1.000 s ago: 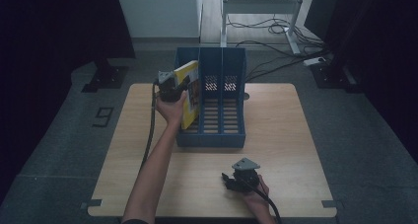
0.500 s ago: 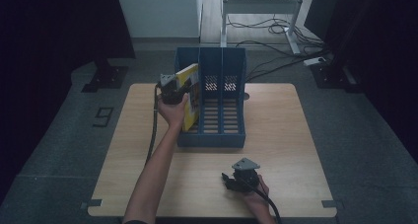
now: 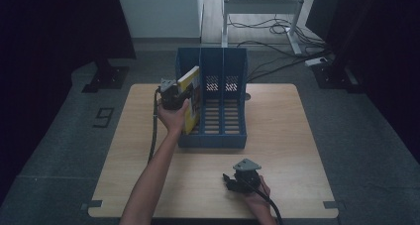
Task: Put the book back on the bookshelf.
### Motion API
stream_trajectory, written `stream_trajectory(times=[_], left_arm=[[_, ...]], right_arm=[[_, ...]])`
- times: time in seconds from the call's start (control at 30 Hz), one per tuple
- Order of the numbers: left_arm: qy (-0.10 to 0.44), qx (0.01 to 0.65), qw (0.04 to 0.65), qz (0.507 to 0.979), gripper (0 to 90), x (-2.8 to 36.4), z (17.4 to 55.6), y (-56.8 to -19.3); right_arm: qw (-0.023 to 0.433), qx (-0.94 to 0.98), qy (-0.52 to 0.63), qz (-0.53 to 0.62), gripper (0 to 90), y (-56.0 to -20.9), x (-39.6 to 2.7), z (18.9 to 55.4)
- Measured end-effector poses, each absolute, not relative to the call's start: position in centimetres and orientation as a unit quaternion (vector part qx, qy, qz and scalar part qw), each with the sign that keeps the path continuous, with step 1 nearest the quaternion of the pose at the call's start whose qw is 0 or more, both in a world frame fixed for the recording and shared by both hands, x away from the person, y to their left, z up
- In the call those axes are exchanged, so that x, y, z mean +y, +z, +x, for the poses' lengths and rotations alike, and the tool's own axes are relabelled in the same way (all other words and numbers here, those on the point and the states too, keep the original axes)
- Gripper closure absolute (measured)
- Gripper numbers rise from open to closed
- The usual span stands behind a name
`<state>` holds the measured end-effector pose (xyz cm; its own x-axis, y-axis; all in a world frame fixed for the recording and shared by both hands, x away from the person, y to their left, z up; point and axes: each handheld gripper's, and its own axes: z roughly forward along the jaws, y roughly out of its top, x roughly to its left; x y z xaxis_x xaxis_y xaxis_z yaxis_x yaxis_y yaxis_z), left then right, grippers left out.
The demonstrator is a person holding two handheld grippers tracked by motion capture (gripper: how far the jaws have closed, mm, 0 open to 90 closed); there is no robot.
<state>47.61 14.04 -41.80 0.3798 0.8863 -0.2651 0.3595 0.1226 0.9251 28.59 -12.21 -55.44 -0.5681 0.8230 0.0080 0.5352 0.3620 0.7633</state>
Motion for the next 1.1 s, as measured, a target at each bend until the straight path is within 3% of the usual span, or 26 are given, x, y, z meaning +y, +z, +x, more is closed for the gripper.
stream_trajectory(times=[1.1], left_arm=[[0.230, 0.484, 0.543, 0.646, 67.3, 14.6, 43.7, -41.7]], right_arm=[[0.193, 0.802, 0.373, 0.424, 32.0, -55.4, -12.0, 28.6]])
